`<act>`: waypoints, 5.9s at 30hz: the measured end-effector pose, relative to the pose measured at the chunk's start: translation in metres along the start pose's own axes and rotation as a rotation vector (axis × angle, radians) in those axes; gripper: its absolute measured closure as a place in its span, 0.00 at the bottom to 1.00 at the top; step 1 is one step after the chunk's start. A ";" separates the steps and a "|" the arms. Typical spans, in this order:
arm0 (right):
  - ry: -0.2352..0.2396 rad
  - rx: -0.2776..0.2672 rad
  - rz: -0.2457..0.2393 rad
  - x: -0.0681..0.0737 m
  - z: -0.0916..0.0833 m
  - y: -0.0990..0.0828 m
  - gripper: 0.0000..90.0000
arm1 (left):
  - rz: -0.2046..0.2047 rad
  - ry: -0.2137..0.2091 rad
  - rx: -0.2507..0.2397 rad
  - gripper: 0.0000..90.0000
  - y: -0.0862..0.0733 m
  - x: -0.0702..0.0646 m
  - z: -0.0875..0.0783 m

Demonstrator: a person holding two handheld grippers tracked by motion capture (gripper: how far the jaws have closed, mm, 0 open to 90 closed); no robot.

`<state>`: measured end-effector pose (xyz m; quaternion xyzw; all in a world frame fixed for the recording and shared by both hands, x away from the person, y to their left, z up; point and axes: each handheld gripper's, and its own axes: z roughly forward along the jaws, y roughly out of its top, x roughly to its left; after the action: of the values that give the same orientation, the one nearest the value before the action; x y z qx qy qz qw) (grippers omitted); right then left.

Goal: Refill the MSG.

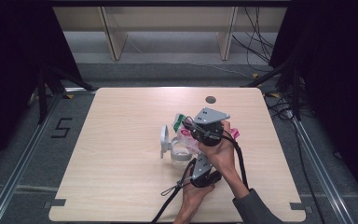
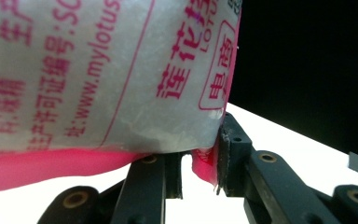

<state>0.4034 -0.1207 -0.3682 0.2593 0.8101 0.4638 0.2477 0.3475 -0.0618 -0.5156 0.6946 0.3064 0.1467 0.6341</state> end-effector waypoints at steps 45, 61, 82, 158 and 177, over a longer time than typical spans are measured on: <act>0.001 0.003 -0.058 0.010 0.002 0.004 1.00 | 0.022 0.005 0.000 0.82 0.004 0.000 -0.005; 0.015 0.010 -0.051 0.009 0.002 0.004 1.00 | 0.022 0.000 -0.014 0.82 0.004 -0.001 -0.004; 0.015 0.010 -0.037 0.013 0.003 0.004 1.00 | 0.007 0.005 -0.029 0.82 0.004 0.000 -0.003; 0.021 0.013 -0.093 0.022 0.006 0.010 1.00 | 0.071 -0.026 -0.025 0.83 0.008 0.004 -0.005; 0.019 0.012 -0.092 0.022 0.006 0.009 1.00 | 0.061 -0.027 -0.027 0.83 0.008 0.004 -0.005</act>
<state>0.3931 -0.0988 -0.3663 0.2189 0.8262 0.4497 0.2594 0.3493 -0.0554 -0.5077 0.6970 0.2744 0.1607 0.6427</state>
